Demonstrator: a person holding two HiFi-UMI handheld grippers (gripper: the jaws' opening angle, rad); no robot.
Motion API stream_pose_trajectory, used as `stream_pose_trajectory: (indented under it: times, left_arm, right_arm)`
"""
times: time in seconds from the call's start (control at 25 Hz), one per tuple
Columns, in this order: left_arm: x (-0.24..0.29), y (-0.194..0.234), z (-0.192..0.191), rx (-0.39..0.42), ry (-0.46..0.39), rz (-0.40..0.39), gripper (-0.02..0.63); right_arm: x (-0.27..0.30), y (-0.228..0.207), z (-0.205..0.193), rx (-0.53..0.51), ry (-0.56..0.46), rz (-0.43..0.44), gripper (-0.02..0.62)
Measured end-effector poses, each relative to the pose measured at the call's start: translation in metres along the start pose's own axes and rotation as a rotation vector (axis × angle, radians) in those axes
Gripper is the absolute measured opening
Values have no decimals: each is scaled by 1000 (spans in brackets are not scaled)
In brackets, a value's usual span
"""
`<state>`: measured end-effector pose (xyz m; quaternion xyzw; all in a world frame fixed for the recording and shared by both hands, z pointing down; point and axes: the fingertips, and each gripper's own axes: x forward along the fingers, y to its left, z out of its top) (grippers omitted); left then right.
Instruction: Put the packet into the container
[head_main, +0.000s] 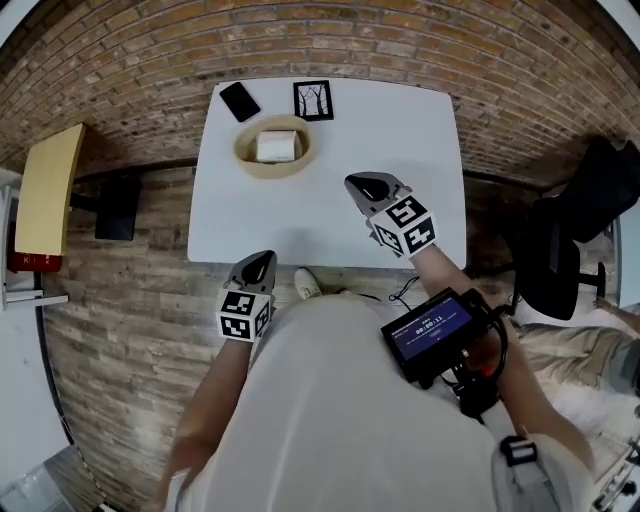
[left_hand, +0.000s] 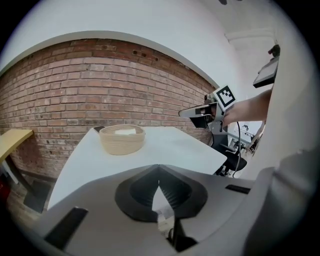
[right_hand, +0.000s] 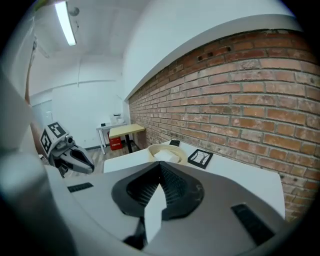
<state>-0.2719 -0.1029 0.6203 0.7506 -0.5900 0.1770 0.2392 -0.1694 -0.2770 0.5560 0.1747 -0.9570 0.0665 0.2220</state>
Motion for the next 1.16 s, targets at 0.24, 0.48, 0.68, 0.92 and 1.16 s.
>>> stream_pose_trajectory:
  times: [0.24,0.48,0.68,0.92,1.16]
  left_arm:
    - [-1,-33,5,26,-4,-35,9]
    - [3,-61,6,38,-9,-70,9]
    - [4,-70,6,50,1,-78,9]
    - [4,-72,10,64,1,-74,9]
    - [1,-75,11,67,5,-69,9]
  right_arm:
    - [-47,26,-26,94,-49,25,8]
    - [-85,52,-64,197,-62,31,8]
    - [-90,69,-82,215,-49,46,8]
    - [-84,71,-79,196,-64,57,8]
    - [-85,73,-77,193,-64,66,8]
